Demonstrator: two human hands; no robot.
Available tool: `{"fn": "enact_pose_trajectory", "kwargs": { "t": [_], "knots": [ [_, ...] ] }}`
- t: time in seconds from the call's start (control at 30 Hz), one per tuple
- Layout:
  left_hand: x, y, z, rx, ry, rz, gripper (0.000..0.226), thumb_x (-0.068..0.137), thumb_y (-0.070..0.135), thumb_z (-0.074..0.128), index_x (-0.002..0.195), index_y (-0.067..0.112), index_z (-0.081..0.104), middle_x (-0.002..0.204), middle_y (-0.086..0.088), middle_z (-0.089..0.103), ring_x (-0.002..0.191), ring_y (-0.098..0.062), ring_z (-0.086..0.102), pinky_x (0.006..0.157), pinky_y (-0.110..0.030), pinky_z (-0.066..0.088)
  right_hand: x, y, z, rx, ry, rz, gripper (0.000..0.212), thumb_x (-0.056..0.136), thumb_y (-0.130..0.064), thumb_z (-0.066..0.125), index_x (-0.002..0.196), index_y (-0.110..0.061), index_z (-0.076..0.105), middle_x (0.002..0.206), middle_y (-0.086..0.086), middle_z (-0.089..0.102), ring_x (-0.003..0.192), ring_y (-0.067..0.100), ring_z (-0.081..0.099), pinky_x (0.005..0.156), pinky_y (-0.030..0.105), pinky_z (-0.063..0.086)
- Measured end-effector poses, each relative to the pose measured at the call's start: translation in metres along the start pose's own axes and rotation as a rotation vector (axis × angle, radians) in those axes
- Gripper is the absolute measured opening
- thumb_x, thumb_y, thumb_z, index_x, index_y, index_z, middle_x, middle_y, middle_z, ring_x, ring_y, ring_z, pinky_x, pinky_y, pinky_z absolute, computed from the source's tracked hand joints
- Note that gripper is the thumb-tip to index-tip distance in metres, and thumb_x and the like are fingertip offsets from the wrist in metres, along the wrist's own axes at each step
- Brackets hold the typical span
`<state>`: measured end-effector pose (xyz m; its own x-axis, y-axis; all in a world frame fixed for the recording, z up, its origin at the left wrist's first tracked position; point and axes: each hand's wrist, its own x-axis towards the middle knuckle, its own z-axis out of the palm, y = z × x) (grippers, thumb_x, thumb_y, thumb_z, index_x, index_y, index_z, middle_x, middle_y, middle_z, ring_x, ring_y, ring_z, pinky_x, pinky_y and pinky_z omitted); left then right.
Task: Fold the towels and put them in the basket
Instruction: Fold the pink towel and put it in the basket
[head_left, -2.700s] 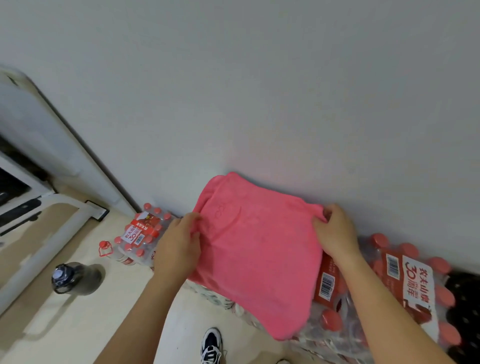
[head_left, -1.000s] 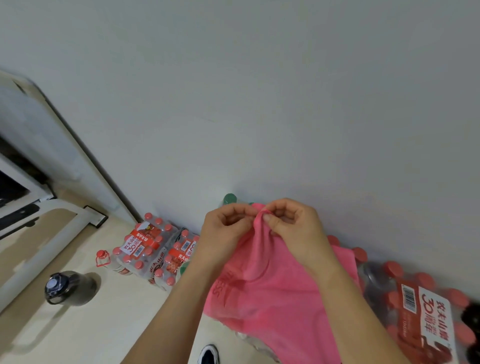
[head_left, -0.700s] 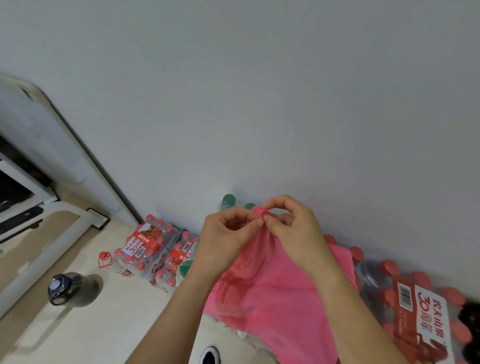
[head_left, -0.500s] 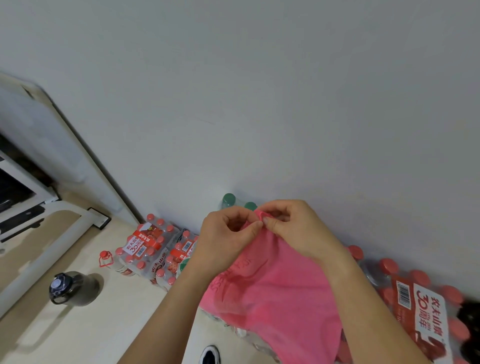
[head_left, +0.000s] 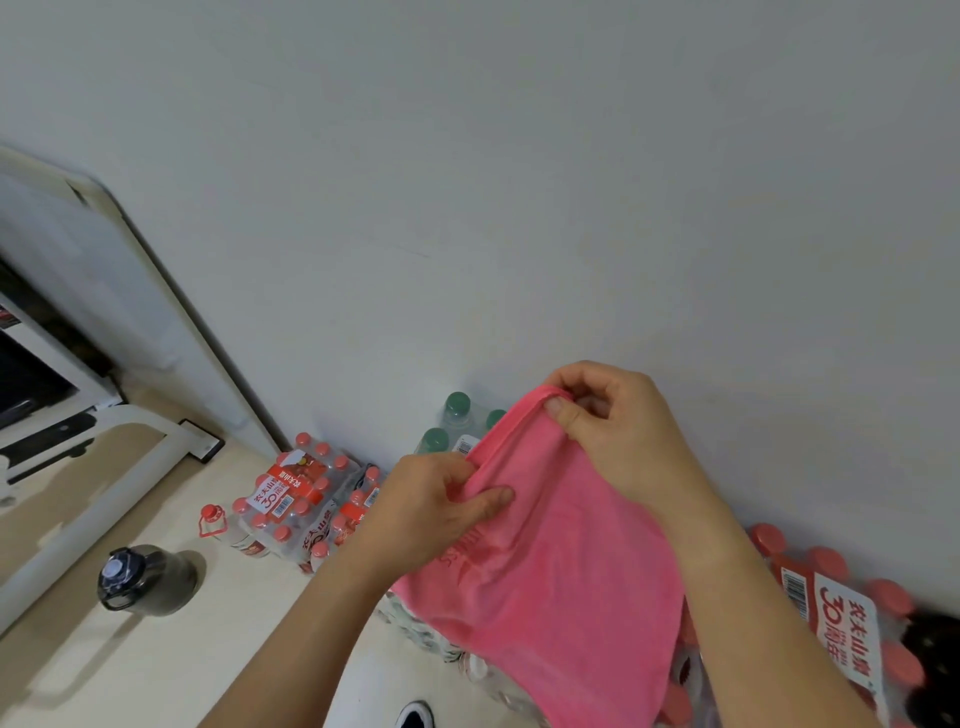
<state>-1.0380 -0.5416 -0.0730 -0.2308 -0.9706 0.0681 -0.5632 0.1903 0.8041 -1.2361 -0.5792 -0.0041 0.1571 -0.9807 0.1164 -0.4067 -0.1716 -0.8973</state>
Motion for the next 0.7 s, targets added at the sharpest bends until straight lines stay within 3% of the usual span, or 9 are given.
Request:
{"fn": "enact_pose_trajectory", "kwargs": {
  "t": [0.1, 0.17, 0.33, 0.47, 0.6, 0.7],
  "knots": [
    [-0.010, -0.007, -0.007, 0.053, 0.002, -0.036, 0.048, 0.075, 0.054, 0.072, 0.050, 0.022, 0.048, 0.046, 0.010, 0.043, 0.044, -0.009, 0.038, 0.045, -0.019, 0.029, 0.001, -0.005, -0.009, 0.009, 0.084, -0.048, 0.029, 0.086, -0.003, 0.065, 0.079, -0.031, 0.065, 0.077, -0.012, 0.066, 0.074, 0.009, 0.059, 0.074, 0.022, 0.049],
    [-0.015, -0.009, -0.013, 0.078, -0.016, -0.055, 0.038, 0.075, 0.048, 0.075, 0.050, 0.030, 0.053, 0.047, 0.014, 0.048, 0.045, -0.007, 0.042, 0.046, -0.015, 0.029, 0.003, -0.009, -0.013, 0.034, 0.135, -0.058, 0.029, 0.087, -0.002, 0.064, 0.080, -0.030, 0.065, 0.079, -0.009, 0.067, 0.074, 0.008, 0.058, 0.074, 0.021, 0.049],
    [-0.025, -0.005, -0.033, 0.047, 0.031, -0.094, 0.027, 0.067, 0.055, 0.073, 0.053, 0.035, 0.060, 0.045, 0.011, 0.045, 0.045, -0.008, 0.040, 0.044, -0.014, 0.028, 0.007, -0.013, -0.021, 0.053, 0.272, -0.108, 0.029, 0.088, -0.003, 0.063, 0.082, -0.031, 0.063, 0.077, -0.013, 0.064, 0.071, 0.005, 0.057, 0.074, 0.024, 0.050],
    [-0.030, -0.003, -0.061, 0.025, 0.125, -0.186, 0.043, 0.069, 0.045, 0.079, 0.050, 0.015, 0.055, 0.044, 0.009, 0.035, 0.045, -0.007, 0.031, 0.044, -0.018, 0.024, 0.006, -0.009, -0.032, 0.064, 0.417, -0.130, 0.026, 0.089, -0.007, 0.059, 0.085, -0.033, 0.062, 0.076, -0.014, 0.061, 0.071, 0.009, 0.057, 0.073, 0.029, 0.050],
    [-0.031, 0.005, -0.078, 0.053, 0.144, -0.174, 0.023, 0.068, 0.046, 0.077, 0.065, 0.025, 0.066, 0.047, 0.013, 0.049, 0.047, -0.005, 0.039, 0.047, -0.017, 0.030, -0.005, -0.006, -0.041, 0.046, 0.475, -0.149, 0.023, 0.090, -0.011, 0.057, 0.085, -0.033, 0.059, 0.075, -0.015, 0.059, 0.068, 0.003, 0.054, 0.069, 0.023, 0.048],
    [-0.031, 0.013, -0.085, 0.066, 0.214, -0.170, 0.024, 0.068, 0.050, 0.073, 0.077, 0.028, 0.069, 0.064, 0.002, 0.064, 0.057, -0.007, 0.050, 0.056, -0.030, 0.041, -0.021, -0.005, -0.053, -0.074, 0.518, -0.170, 0.016, 0.092, -0.010, 0.057, 0.091, -0.026, 0.061, 0.078, -0.015, 0.058, 0.068, -0.001, 0.053, 0.068, 0.013, 0.042]
  ]
}}
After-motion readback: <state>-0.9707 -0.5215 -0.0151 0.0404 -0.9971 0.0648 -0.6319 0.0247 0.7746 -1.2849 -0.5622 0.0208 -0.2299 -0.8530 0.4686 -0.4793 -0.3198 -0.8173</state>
